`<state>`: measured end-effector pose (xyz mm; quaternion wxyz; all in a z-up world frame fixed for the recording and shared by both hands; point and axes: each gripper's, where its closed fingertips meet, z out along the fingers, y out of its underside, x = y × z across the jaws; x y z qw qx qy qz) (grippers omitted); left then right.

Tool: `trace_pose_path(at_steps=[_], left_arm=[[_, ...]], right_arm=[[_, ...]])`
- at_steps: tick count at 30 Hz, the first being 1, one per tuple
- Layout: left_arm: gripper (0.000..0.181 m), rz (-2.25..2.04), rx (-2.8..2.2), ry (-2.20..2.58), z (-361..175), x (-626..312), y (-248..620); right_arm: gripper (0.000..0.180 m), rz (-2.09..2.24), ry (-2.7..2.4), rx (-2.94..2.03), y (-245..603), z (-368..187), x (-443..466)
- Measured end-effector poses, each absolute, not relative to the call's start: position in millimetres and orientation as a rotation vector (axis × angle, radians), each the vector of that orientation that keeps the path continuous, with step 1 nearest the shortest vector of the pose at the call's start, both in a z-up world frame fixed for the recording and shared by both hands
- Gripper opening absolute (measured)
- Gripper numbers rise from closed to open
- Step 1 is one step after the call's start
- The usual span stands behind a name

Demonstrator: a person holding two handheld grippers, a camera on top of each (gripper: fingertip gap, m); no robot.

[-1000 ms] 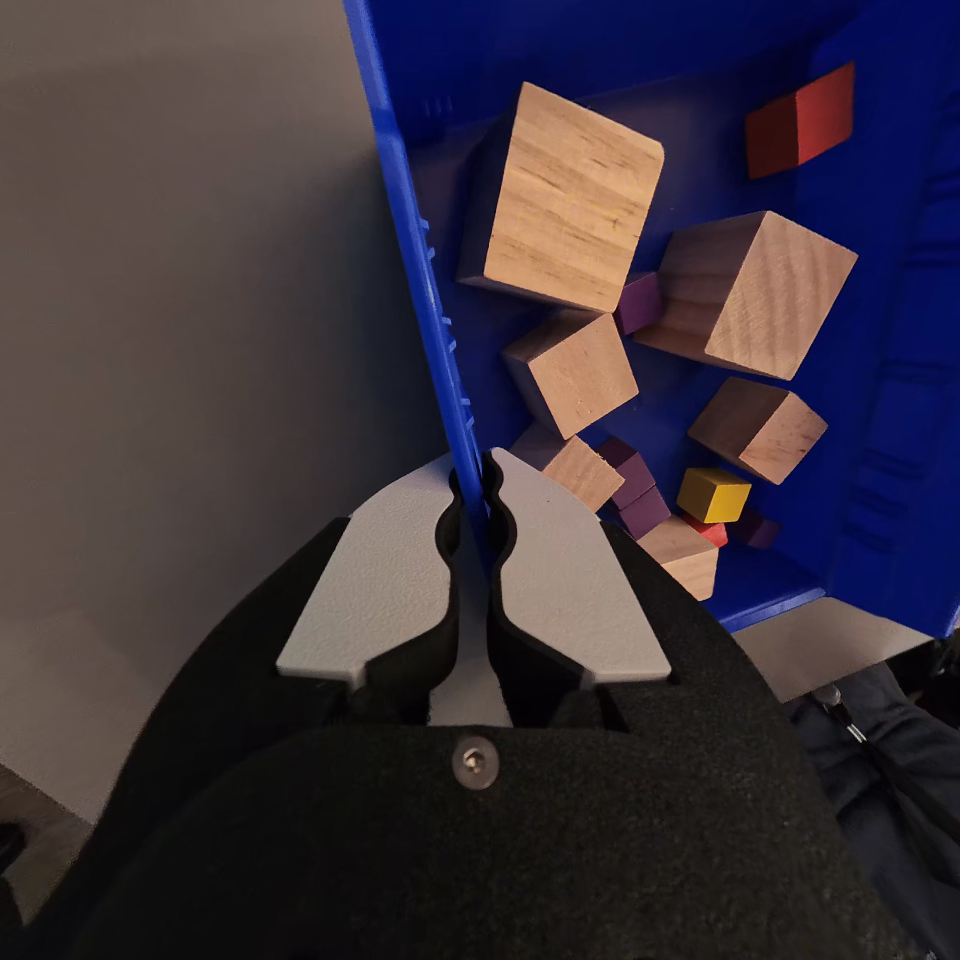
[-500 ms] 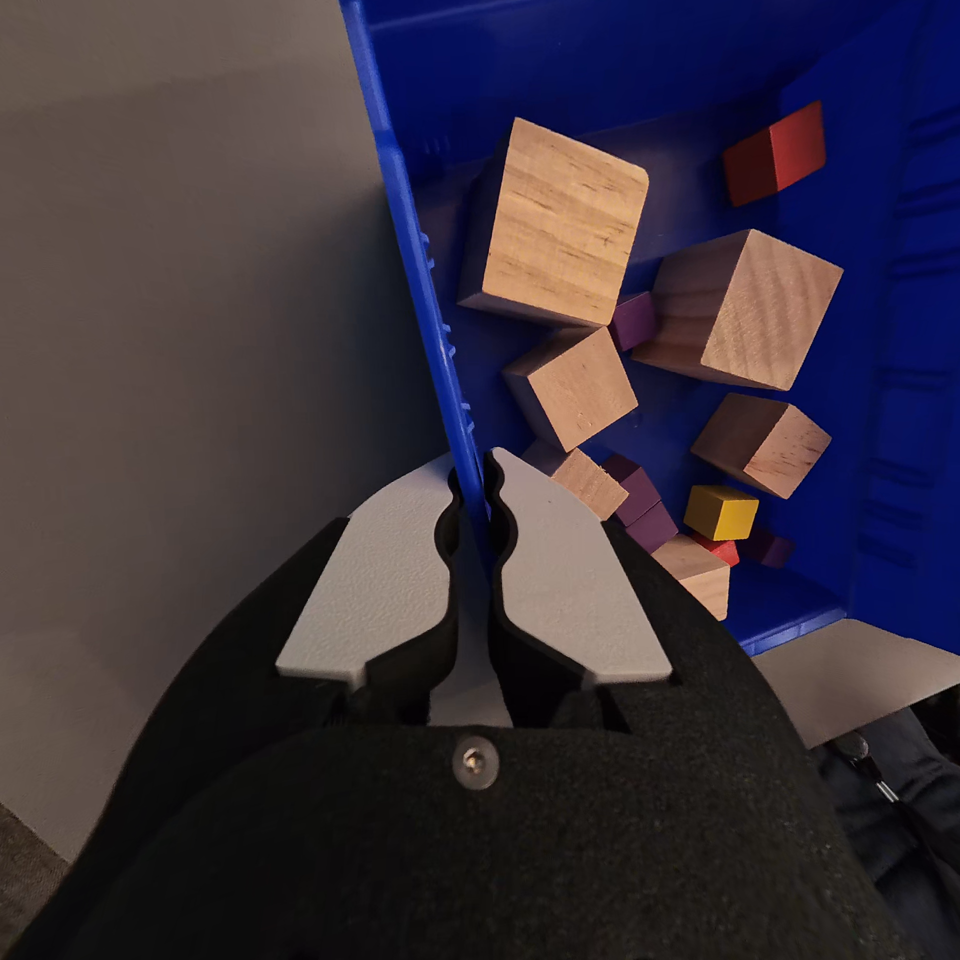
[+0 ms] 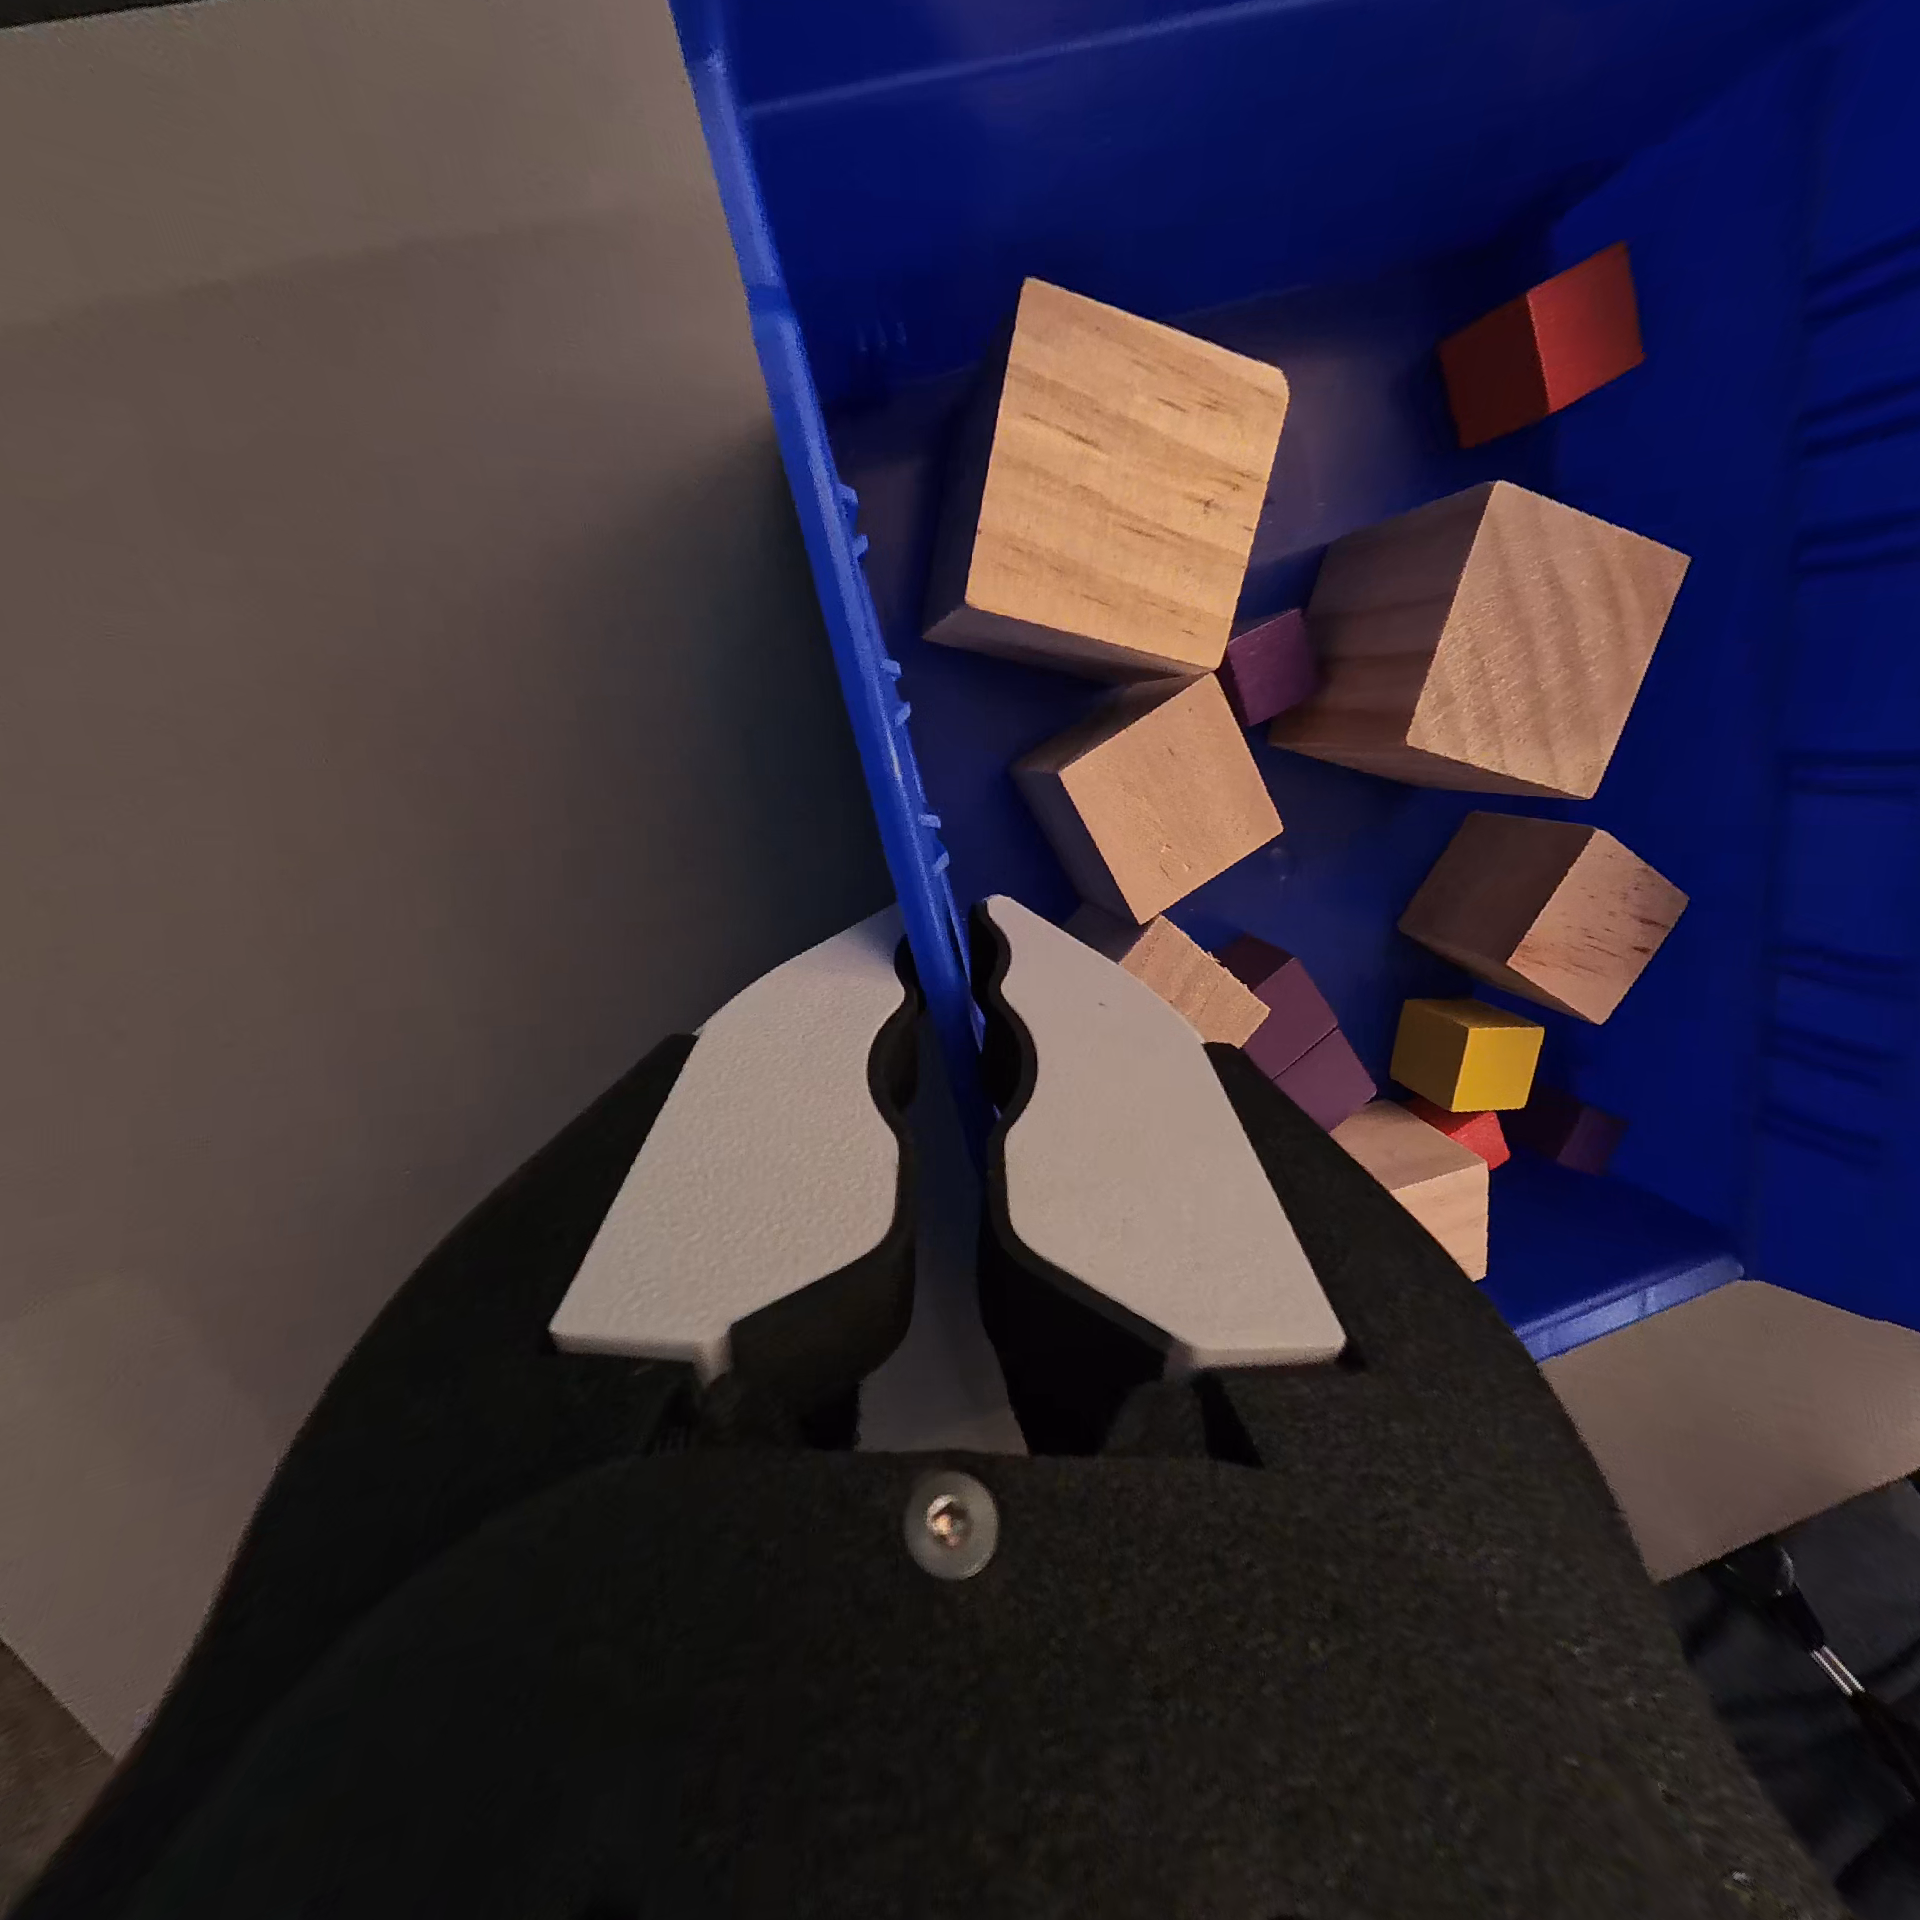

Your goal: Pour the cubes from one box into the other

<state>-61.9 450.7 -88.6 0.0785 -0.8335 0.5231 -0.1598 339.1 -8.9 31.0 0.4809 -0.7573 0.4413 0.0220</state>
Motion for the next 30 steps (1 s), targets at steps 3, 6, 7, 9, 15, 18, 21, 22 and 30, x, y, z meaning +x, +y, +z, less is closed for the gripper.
trace_pose_path(at_steps=[3, 6, 7, 9, 15, 18, 21, 22, 30], left_arm=[[0.007, -0.472, -2.484, 1.571, -90.3, -61.8, 451.1], [0.006, -0.45, -2.481, 1.578, -97.0, -63.9, 451.5], [0.006, -0.433, -2.482, 1.584, -100.3, -65.4, 451.9], [0.006, -0.432, -2.489, 1.581, -104.1, -66.8, 452.2], [0.007, -0.413, -2.516, 1.578, -104.4, -72.5, 453.5], [0.007, -0.428, -2.549, 1.573, -104.9, -73.8, 453.0], [0.008, -0.441, -2.574, 1.574, -105.3, -74.0, 452.0], [0.008, -0.445, -2.582, 1.571, -105.4, -74.0, 451.8], [0.007, -0.366, -2.588, 1.578, -106.8, -75.1, 452.0]], right_arm=[[0.033, 0.169, 0.667, -1.623, 57.0, 110.3, 262.7], [0.05, 0.306, 0.455, -1.689, 127.3, 116.5, 185.7], [0.055, 0.315, 0.429, -1.76, 149.8, 105.0, 167.6], [0.06, 0.322, 0.402, -1.895, 191.0, 76.4, 136.3], [0.063, 0.407, 0.497, -2.255, 273.5, -7.8, 74.8], [0.062, 0.464, 0.579, -2.428, 291.3, -43.4, 48.9], [0.062, 0.341, 0.646, -2.592, 299.5, -73.5, 42.8], [0.059, 0.275, 0.67, -2.645, 300.2, -82.6, 44.2], [0.017, 0.158, 0.844, -2.833, 304.7, -119.4, 43.9]])
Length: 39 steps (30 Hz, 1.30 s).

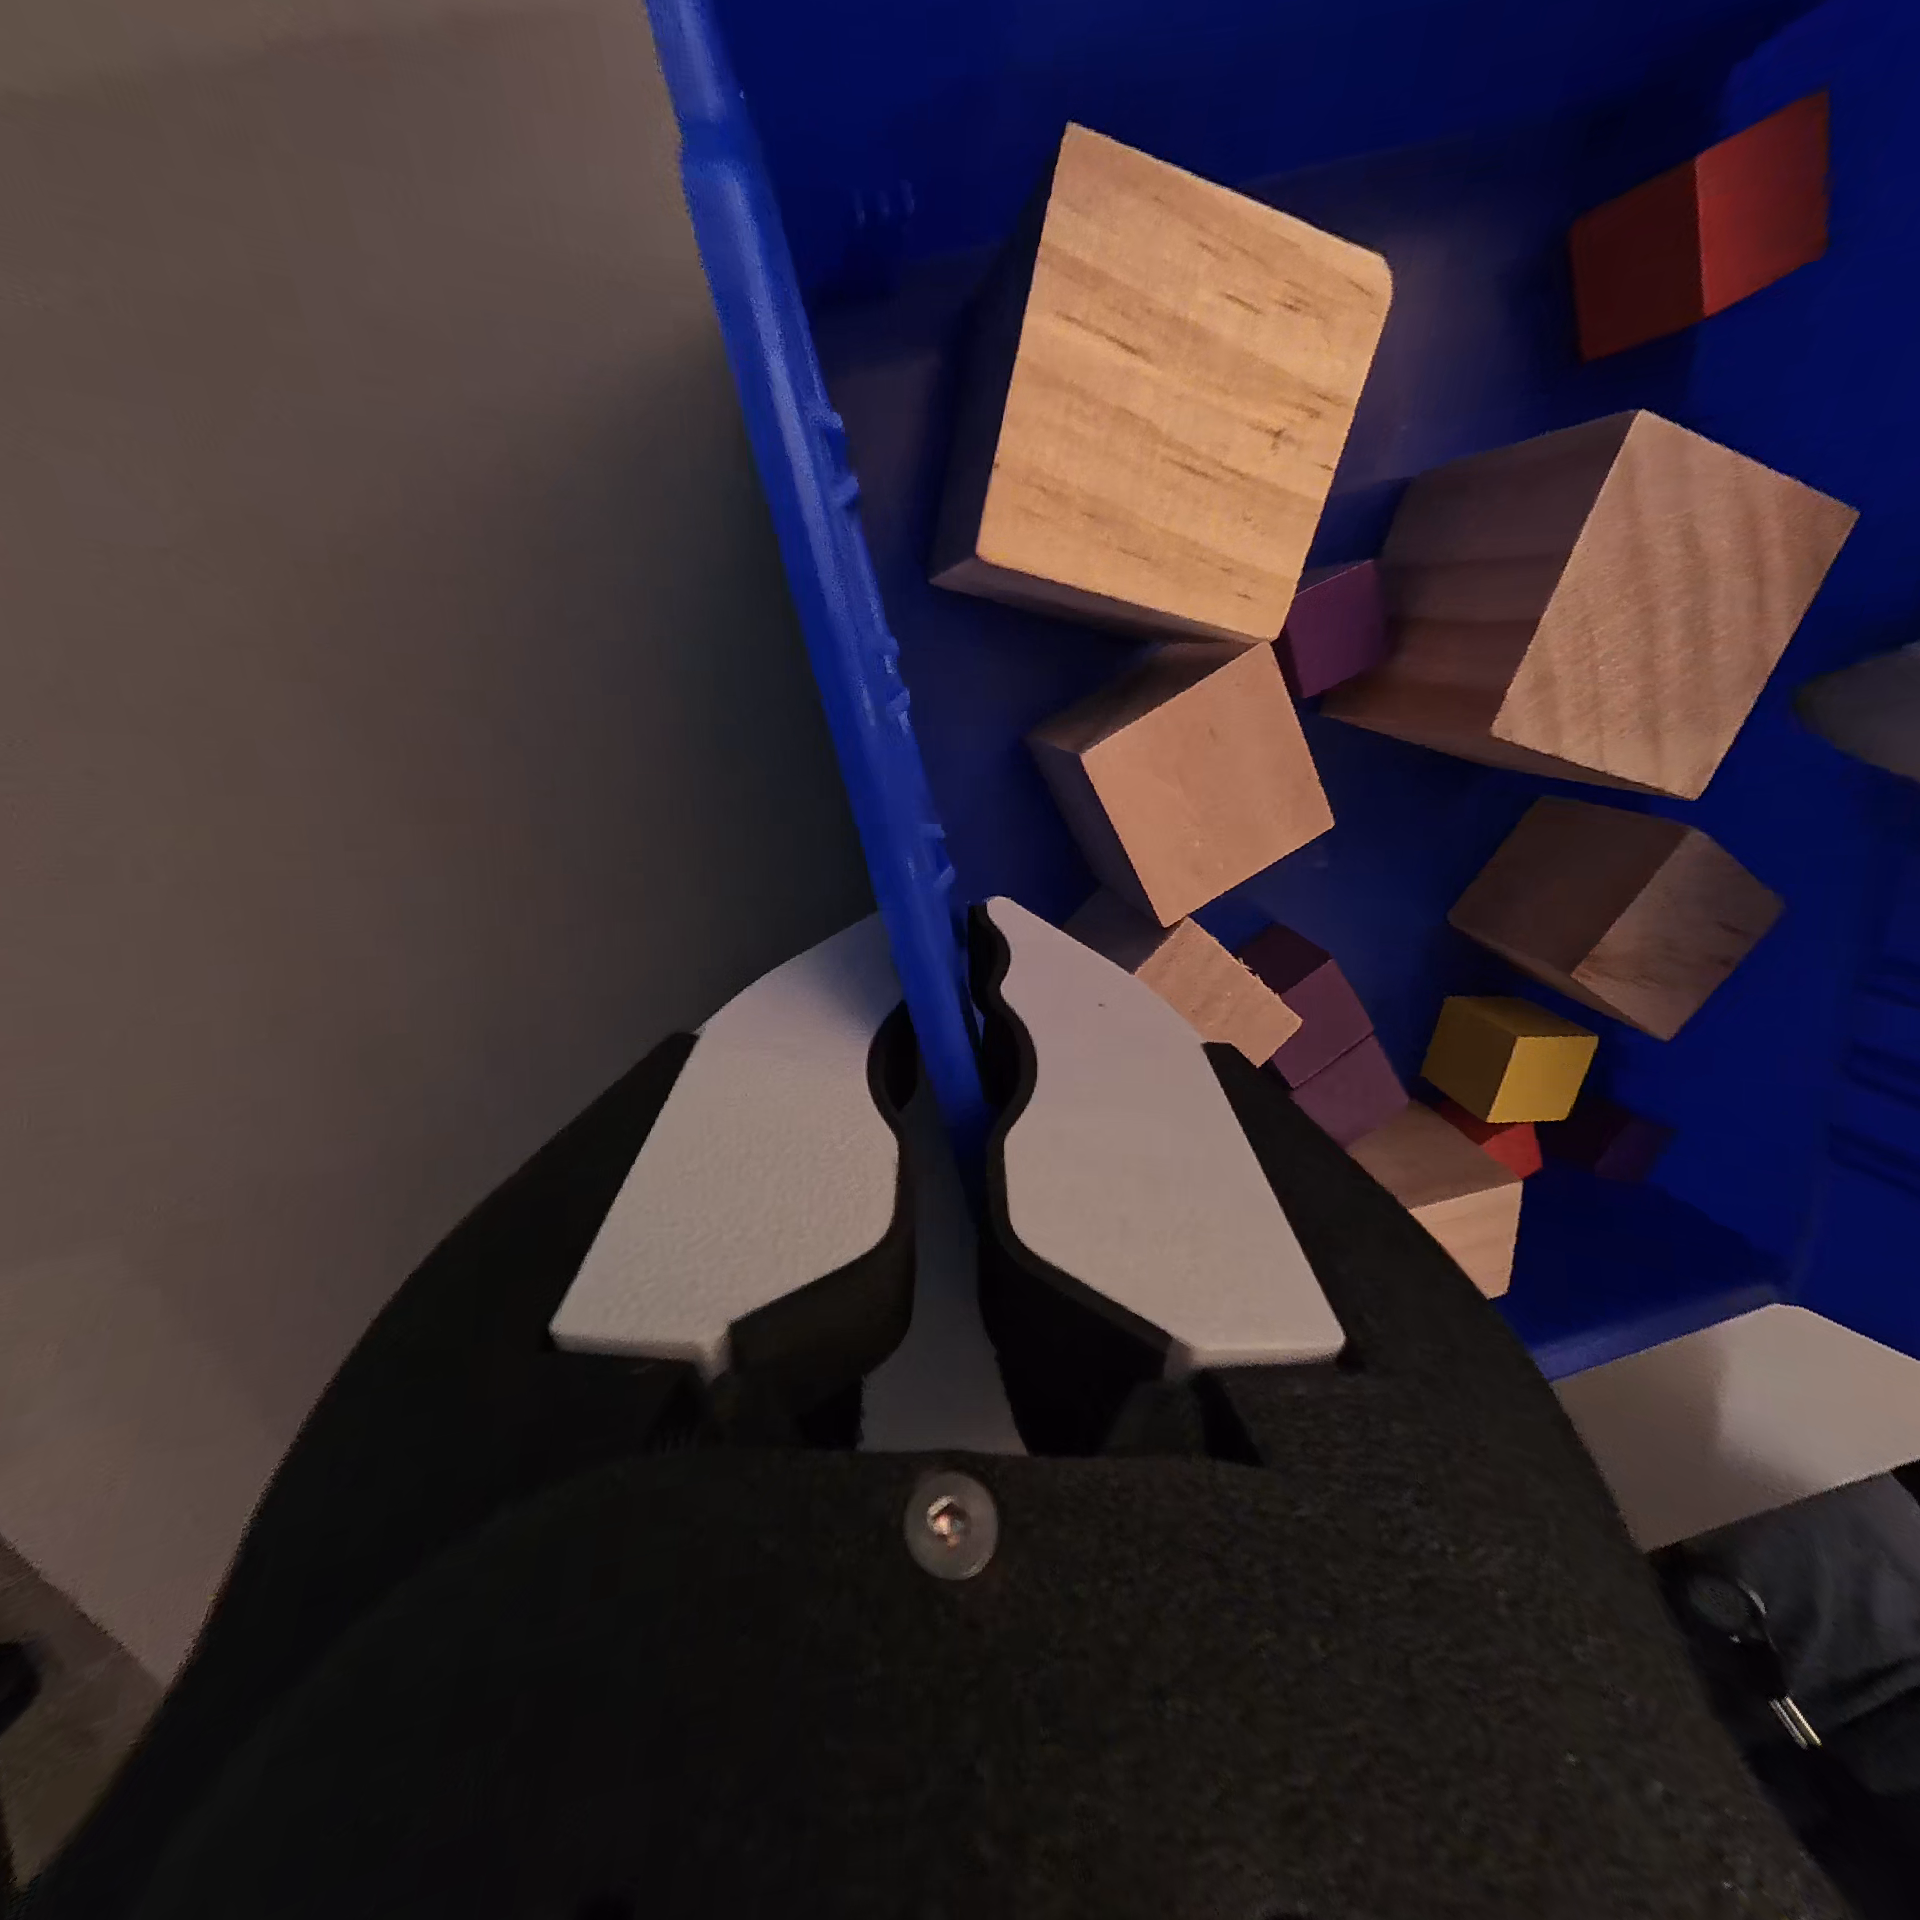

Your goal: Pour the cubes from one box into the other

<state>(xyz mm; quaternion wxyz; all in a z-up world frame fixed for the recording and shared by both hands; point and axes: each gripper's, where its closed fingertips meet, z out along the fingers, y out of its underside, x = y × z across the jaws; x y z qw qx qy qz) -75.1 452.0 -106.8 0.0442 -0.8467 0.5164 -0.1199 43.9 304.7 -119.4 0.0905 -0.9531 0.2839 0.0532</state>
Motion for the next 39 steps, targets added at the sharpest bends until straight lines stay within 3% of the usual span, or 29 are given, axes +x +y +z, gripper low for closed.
trace_pose_path(at_steps=[15, 21, 32, 39], left_arm=[[0.007, -0.211, -2.661, 1.656, -105.6, -77.9, 432.5], [0.007, -0.123, -2.627, 1.722, -73.8, -51.3, 404.9], [0.008, -0.239, -2.338, 1.87, 51.2, 115.4, 292.3], [0.007, -0.484, -2.124, 1.976, 62.1, 241.2, 181.7]], right_arm=[[0.008, 0.291, 0.848, -2.929, 290.9, -119.2, 47.5], [0.008, 0.397, 0.863, -2.923, 261.7, -96.2, 69.7], [0.007, 0.143, 1.023, -2.715, 135.0, 35.3, 213.0], [0.007, -0.069, 1.191, -2.565, 10.4, 60.3, 313.4]])
